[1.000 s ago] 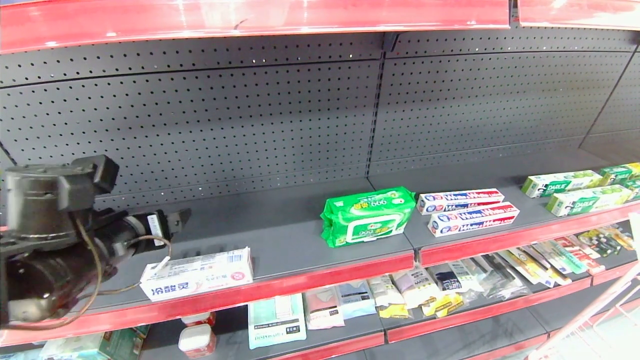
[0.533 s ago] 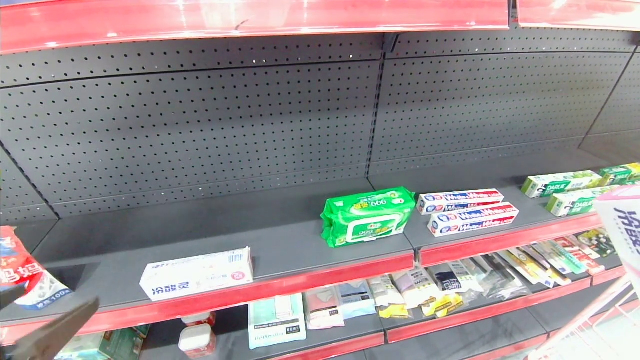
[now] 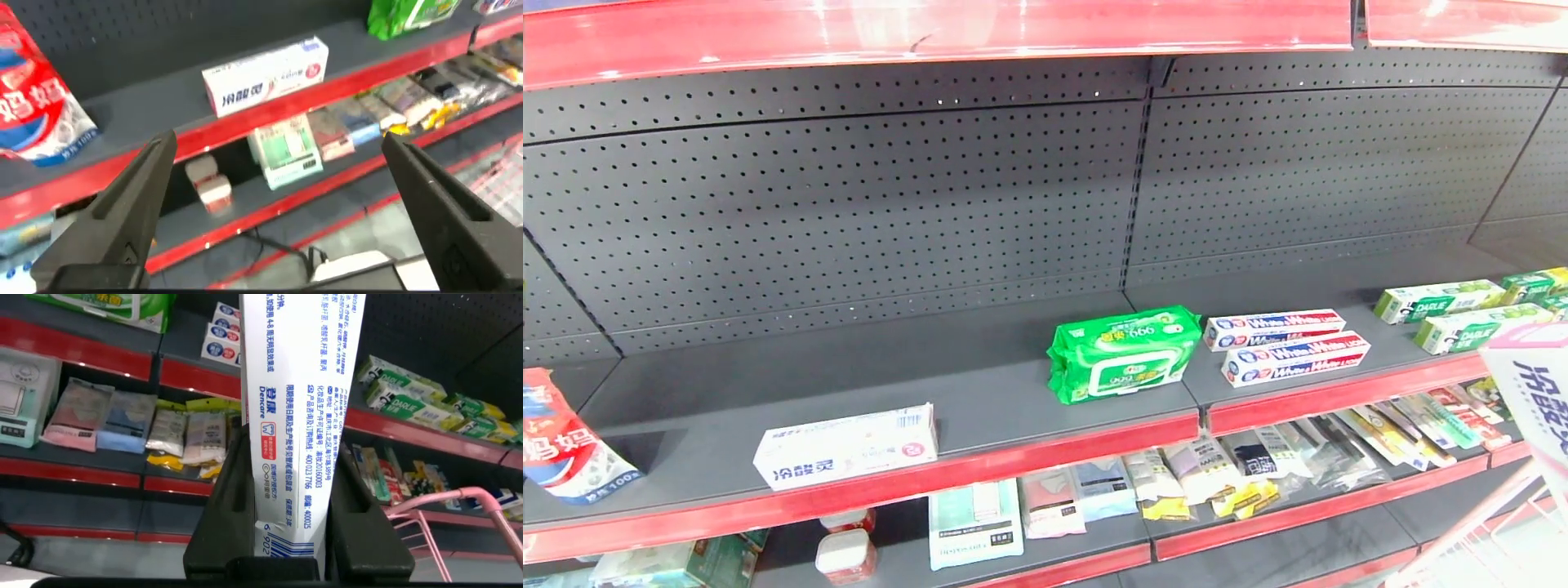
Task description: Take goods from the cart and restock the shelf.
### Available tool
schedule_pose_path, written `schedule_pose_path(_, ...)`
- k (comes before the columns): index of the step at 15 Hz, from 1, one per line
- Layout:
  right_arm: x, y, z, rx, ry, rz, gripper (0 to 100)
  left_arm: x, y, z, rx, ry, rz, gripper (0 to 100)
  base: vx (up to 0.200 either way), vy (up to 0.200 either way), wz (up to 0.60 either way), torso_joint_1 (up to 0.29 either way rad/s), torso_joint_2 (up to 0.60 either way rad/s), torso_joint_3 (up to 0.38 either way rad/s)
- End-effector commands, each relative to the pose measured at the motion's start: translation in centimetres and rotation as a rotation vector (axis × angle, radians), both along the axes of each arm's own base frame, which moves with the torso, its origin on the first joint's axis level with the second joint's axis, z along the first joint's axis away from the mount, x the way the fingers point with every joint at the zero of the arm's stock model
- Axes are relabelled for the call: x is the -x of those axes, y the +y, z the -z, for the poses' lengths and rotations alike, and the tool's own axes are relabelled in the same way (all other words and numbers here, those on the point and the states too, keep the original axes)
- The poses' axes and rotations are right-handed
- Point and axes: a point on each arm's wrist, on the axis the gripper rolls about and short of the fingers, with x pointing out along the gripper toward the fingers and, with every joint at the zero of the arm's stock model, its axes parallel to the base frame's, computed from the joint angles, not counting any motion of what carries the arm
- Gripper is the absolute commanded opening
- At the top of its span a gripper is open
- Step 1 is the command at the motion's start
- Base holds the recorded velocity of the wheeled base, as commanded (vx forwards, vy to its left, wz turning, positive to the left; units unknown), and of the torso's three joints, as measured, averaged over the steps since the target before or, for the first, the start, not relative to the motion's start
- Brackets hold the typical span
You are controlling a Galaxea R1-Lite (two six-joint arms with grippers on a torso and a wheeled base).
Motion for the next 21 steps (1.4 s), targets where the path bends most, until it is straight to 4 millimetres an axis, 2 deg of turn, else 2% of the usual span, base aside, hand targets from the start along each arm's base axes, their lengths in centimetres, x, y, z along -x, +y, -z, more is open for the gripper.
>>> schedule_pose_path(1, 0.1, 0.0, 0.0, -0.001, -0.004, 0.0, 0, 0.5, 0.2, 0.9, -0.011, -0.036, 0.002, 100, 0.0, 0.0, 0.6, 0.002, 0.0, 0.002)
schedule_pose_path(10, 0.2, 0.0, 0.5, -0.003, 0.005, 0.0, 0, 0.5, 0.2, 2.1, -0.039, -0.047, -0.005, 100, 0.0, 0.0, 0.6, 0.004, 0.0, 0.002)
schedule_pose_path(13, 0.0, 0.0, -0.3, 0.003, -0.009, -0.001, 0, 0.3, 0.1, 2.6, -0.044, -0.029, -0.008, 100, 0.0, 0.0, 0.4, 0.003, 0.0, 0.003)
schedule_pose_path(17, -2.9, 0.0, -3.4, 0.021, 0.043, -0.074, 0, -0.7, -0.2, 4.3, -0.052, 0.016, -0.012, 100, 0.0, 0.0, 0.0, 0.0, 0.0, 0.0)
schedule_pose_path(18, -4.9, 0.4, -5.1, 0.028, 0.068, -0.142, 0, -1.2, -0.4, 5.1, -0.051, 0.027, -0.004, 100, 0.0, 0.0, 0.0, 0.0, 0.0, 0.0)
schedule_pose_path(19, -5.7, 0.6, -5.7, 0.029, 0.075, -0.163, 0, -1.3, -0.4, 5.2, -0.042, 0.023, -0.002, 100, 0.0, 0.0, 0.0, 0.0, 0.0, 0.0)
schedule_pose_path(20, -7.9, 1.0, -7.0, 0.03, 0.104, -0.195, 0, -1.5, -0.5, 5.2, 0.017, 0.014, -0.024, 100, 0.0, 0.0, 0.0, 0.0, 0.0, 0.0)
schedule_pose_path(21, -8.8, 1.1, -7.4, 0.03, 0.116, -0.199, 0, -1.5, -0.4, 5.2, 0.033, 0.017, -0.064, 100, 0.0, 0.0, 0.0, 0.0, 0.0, 0.0)
